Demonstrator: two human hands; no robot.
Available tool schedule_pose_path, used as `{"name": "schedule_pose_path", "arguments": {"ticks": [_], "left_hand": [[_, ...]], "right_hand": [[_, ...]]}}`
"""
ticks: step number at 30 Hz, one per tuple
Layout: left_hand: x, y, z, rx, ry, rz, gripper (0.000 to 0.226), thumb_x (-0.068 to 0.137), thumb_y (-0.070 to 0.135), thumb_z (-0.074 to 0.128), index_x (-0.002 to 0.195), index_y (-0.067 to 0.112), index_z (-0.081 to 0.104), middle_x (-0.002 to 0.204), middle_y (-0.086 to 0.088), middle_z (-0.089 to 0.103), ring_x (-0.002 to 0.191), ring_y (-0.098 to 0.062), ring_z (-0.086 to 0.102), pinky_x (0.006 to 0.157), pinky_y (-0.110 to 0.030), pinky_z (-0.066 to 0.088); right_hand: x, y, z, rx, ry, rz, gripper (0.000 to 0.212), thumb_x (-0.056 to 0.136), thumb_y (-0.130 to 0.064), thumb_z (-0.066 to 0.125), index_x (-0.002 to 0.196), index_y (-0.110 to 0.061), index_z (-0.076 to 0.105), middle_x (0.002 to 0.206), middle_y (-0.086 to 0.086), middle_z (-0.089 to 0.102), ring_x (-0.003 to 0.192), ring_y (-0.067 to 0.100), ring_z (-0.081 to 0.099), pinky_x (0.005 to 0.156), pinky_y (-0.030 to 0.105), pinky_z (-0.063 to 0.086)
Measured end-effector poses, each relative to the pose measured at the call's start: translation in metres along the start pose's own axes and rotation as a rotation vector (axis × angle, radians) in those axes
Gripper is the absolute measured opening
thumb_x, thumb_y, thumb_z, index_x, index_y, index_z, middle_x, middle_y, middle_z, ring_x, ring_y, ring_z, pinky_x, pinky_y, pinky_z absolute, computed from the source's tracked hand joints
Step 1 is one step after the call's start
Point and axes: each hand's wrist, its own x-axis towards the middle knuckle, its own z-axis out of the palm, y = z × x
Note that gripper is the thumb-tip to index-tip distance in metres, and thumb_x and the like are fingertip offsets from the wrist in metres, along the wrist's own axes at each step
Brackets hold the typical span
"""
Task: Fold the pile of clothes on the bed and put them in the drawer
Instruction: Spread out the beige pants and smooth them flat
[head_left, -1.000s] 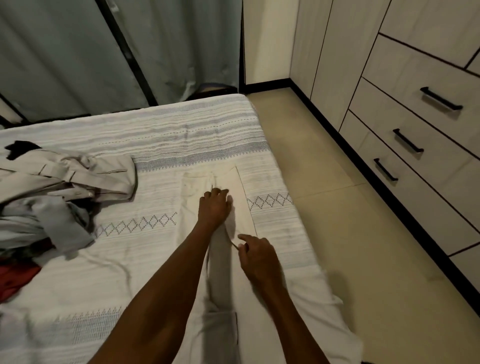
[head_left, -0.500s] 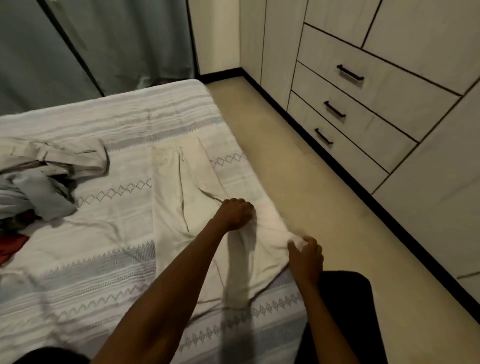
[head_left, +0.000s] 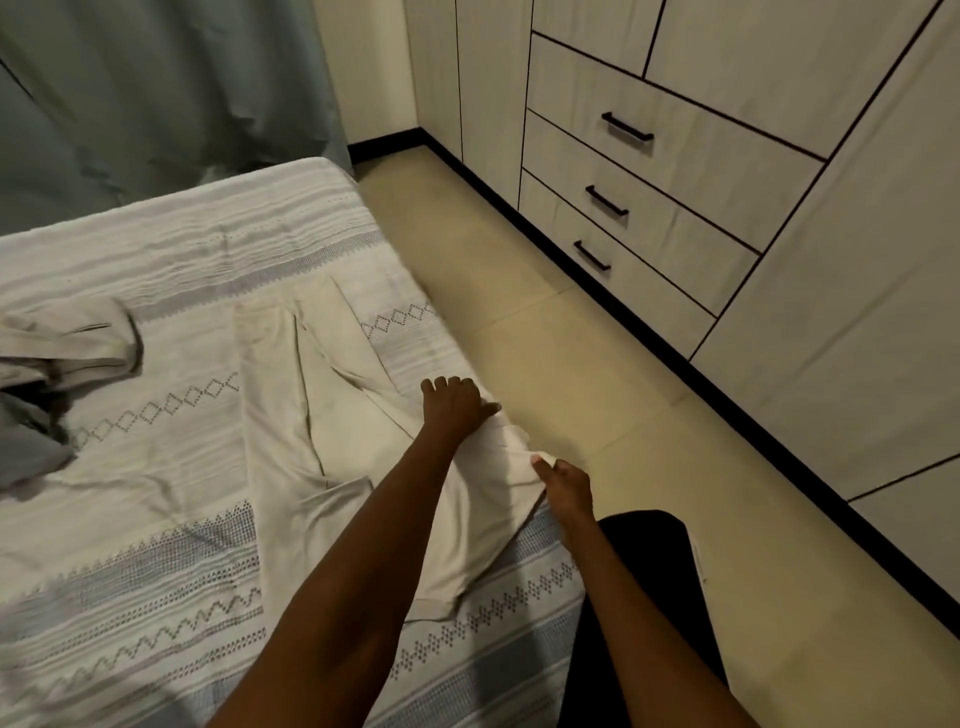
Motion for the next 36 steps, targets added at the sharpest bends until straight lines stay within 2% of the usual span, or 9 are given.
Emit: {"name": "schedule_pose_path", "arguments": {"ticks": [2, 4, 7, 10, 15, 18, 25, 33, 36], "left_hand": [[0.005, -0.001, 0.000, 0.018, -0.010, 0.005, 0.049, 0.097, 0.052, 0.049, 0.115, 0.008, 0.061, 0.119, -0.012, 0.066, 0.119, -0.032, 0.053, 0.104, -0.043, 0.029], [0.014, -0.006, -0.005, -0.030, -0.102, 0.020, 0.038, 0.099, 0.044, 0.046, 0.115, 0.013, 0.062, 0.119, -0.009, 0.066, 0.120, -0.032, 0.051, 0.105, -0.045, 0.027], [0.014, -0.026, -0.016, -0.317, -0.208, 0.042, 0.036, 0.096, 0.047, 0.048, 0.115, 0.022, 0.064, 0.121, -0.003, 0.065, 0.119, -0.031, 0.051, 0.102, -0.047, 0.028], [-0.009, -0.058, -0.027, -0.690, -0.141, 0.010, 0.035, 0.078, 0.051, 0.049, 0.101, 0.031, 0.066, 0.106, 0.006, 0.069, 0.105, -0.021, 0.060, 0.105, -0.045, 0.033], [-0.065, -0.122, -0.022, -0.912, -0.015, -0.052, 0.020, 0.062, 0.039, 0.049, 0.072, 0.030, 0.063, 0.069, 0.011, 0.065, 0.078, -0.021, 0.060, 0.095, -0.051, 0.043], [-0.109, -0.152, -0.007, -0.878, -0.003, -0.127, 0.016, 0.060, 0.035, 0.048, 0.066, 0.032, 0.062, 0.062, 0.012, 0.060, 0.071, -0.019, 0.055, 0.084, -0.043, 0.044], [-0.188, -0.168, 0.024, -0.537, 0.011, -0.193, 0.057, 0.070, 0.041, 0.042, 0.119, 0.028, 0.068, 0.126, -0.001, 0.067, 0.120, -0.027, 0.059, 0.094, -0.039, 0.041], [-0.189, -0.157, 0.022, -0.363, 0.071, -0.154, 0.046, 0.089, 0.053, 0.041, 0.114, 0.027, 0.070, 0.118, -0.003, 0.068, 0.116, -0.030, 0.056, 0.095, -0.041, 0.034], [-0.184, -0.161, 0.027, -0.240, 0.084, -0.120, 0.040, 0.097, 0.053, 0.048, 0.109, 0.022, 0.070, 0.110, -0.005, 0.068, 0.114, -0.031, 0.056, 0.092, -0.040, 0.033]], "right_hand": [[-0.003, 0.000, 0.004, 0.091, 0.038, -0.044, 0.019, 0.094, -0.017, 0.068, 0.093, 0.003, 0.070, 0.082, 0.004, 0.064, 0.080, 0.017, 0.056, 0.058, 0.020, 0.044], [-0.007, 0.000, 0.007, 0.157, 0.082, -0.121, 0.023, 0.092, -0.014, 0.068, 0.081, 0.006, 0.061, 0.074, 0.005, 0.055, 0.074, 0.018, 0.049, 0.058, 0.028, 0.040], [-0.035, -0.008, 0.016, 0.189, 0.110, -0.300, 0.034, 0.093, -0.009, 0.065, 0.069, -0.012, 0.040, 0.064, -0.005, 0.035, 0.061, 0.010, 0.031, 0.058, 0.031, 0.029], [-0.073, -0.014, 0.031, 0.107, 0.133, -0.542, 0.035, 0.096, -0.015, 0.062, 0.073, -0.018, 0.036, 0.065, -0.012, 0.031, 0.059, 0.009, 0.029, 0.057, 0.030, 0.030], [-0.127, -0.001, 0.065, -0.488, 0.092, -1.113, 0.015, 0.096, -0.025, 0.054, 0.102, -0.012, 0.061, 0.093, 0.013, 0.064, 0.087, 0.029, 0.055, 0.074, 0.038, 0.043], [-0.157, 0.017, 0.090, -0.754, -0.015, -1.334, 0.017, 0.093, -0.025, 0.057, 0.106, -0.016, 0.063, 0.095, 0.008, 0.065, 0.087, 0.032, 0.056, 0.069, 0.040, 0.043], [-0.180, 0.068, 0.116, -0.976, -0.178, -1.276, 0.016, 0.092, -0.043, 0.054, 0.098, -0.029, 0.061, 0.097, -0.004, 0.061, 0.088, 0.020, 0.054, 0.069, 0.038, 0.042], [-0.176, 0.054, 0.105, -0.692, -0.163, -1.020, 0.017, 0.090, -0.037, 0.056, 0.100, -0.024, 0.062, 0.097, -0.003, 0.064, 0.086, 0.020, 0.058, 0.071, 0.038, 0.050], [-0.168, 0.052, 0.101, -0.829, -0.072, -0.954, 0.046, 0.080, -0.029, 0.062, 0.125, -0.022, 0.057, 0.113, 0.002, 0.061, 0.095, 0.025, 0.058, 0.074, 0.041, 0.051]]}}
